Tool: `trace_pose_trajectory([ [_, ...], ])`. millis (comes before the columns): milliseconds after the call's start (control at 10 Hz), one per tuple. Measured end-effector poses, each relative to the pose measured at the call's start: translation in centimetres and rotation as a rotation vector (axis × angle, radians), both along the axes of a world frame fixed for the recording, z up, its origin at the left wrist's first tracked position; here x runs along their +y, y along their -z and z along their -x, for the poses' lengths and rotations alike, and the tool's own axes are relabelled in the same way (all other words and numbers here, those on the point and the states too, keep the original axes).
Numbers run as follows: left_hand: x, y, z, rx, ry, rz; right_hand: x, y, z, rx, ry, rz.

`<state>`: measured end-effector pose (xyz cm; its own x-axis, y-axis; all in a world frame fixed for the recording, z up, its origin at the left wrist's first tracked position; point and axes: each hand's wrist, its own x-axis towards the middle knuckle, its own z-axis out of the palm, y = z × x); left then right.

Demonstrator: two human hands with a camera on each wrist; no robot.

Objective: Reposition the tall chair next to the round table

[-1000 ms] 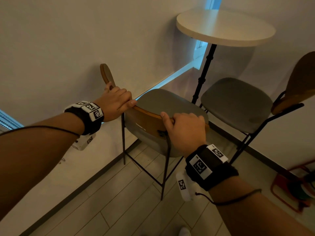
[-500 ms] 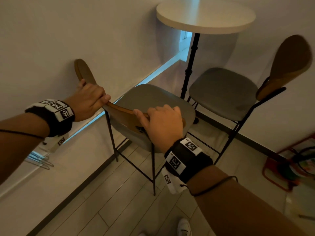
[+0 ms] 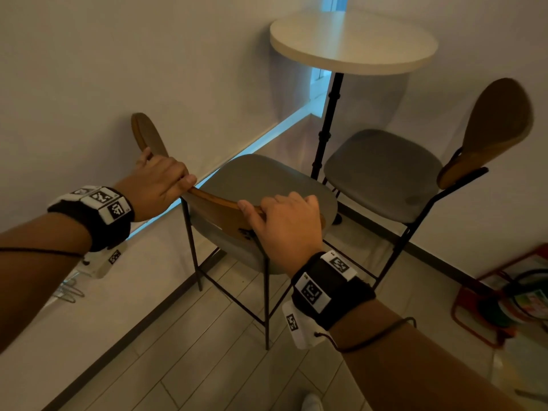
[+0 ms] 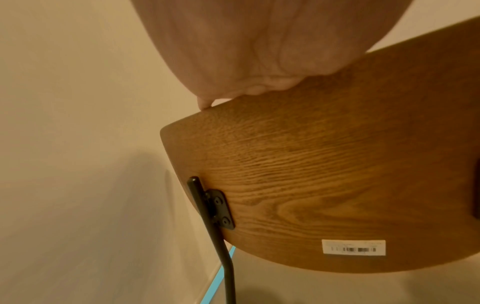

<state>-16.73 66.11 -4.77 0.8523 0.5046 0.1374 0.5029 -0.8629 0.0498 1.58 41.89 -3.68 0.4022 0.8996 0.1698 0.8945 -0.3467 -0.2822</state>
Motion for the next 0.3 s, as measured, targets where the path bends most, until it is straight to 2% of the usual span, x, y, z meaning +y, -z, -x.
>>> trace_pose_trajectory([
  [100,-1.5,0.8,0.6,-0.091,-0.051,0.007,-1.9,0.3,-0.5,0.12,-0.077,-0.155],
  [200,-6.0,0.6,1.2,-0.281,-0.172,0.009,-5.9,1.5,-3.0,0.107,-0.09,-0.385],
  [300,-14.3,4.4,4.1,-0.437,-0.353,0.247,-11.5,5.6,-6.6,0.169,-0.05,-0.489],
])
